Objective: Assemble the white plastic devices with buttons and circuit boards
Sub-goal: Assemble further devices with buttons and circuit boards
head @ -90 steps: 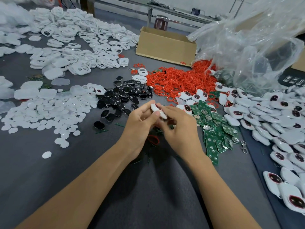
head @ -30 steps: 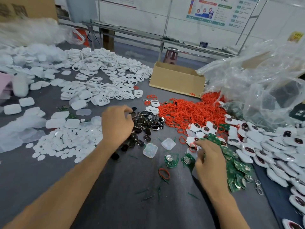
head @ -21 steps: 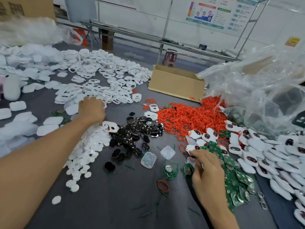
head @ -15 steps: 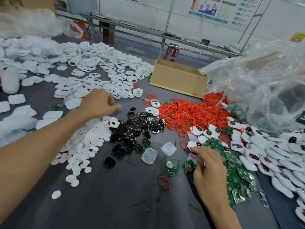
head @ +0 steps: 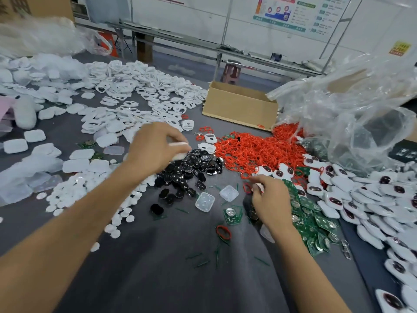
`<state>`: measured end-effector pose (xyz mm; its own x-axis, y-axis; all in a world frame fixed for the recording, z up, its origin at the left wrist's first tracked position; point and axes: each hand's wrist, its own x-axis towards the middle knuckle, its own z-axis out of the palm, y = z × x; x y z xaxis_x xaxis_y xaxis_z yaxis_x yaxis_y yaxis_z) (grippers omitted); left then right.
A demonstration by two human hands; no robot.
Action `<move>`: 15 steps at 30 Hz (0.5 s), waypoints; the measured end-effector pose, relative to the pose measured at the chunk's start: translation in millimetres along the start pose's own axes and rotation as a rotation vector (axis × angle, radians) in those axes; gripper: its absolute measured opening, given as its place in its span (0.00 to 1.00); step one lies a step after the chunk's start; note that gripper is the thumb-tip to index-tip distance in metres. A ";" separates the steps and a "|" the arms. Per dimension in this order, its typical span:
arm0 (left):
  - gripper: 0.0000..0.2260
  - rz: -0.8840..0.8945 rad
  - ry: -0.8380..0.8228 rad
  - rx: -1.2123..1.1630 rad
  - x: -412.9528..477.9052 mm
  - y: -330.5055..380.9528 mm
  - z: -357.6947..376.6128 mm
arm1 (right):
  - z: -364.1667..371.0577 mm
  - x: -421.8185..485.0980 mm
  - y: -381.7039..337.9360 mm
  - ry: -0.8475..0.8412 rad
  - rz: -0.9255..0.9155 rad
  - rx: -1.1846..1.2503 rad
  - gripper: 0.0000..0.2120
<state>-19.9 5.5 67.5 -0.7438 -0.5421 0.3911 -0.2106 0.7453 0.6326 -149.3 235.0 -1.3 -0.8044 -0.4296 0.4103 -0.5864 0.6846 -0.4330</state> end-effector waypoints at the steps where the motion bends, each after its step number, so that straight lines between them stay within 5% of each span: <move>1: 0.01 0.000 -0.044 -0.078 -12.3 11.6 7.2 | 2.3 6.9 -2.9 -0.072 0.010 -0.082 0.10; 4: 0.04 0.022 -0.103 -0.239 -48.3 35.9 37.9 | 9.2 17.5 -13.7 -0.179 0.058 -0.319 0.09; 8: 0.06 -0.033 -0.113 -0.407 -82.3 47.6 74.8 | 13.1 13.8 -18.4 -0.098 0.043 -0.352 0.08; 15: 0.12 -0.116 -0.148 -0.591 -94.1 44.7 95.1 | -6.6 -12.8 -7.9 -0.032 0.036 0.249 0.05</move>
<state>-19.6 126.8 -4.7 -0.8260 -0.5155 0.2280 0.0606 0.3210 0.9451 -133.7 239.0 2.3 -0.8255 -0.4285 0.3674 -0.5594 0.5352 -0.6329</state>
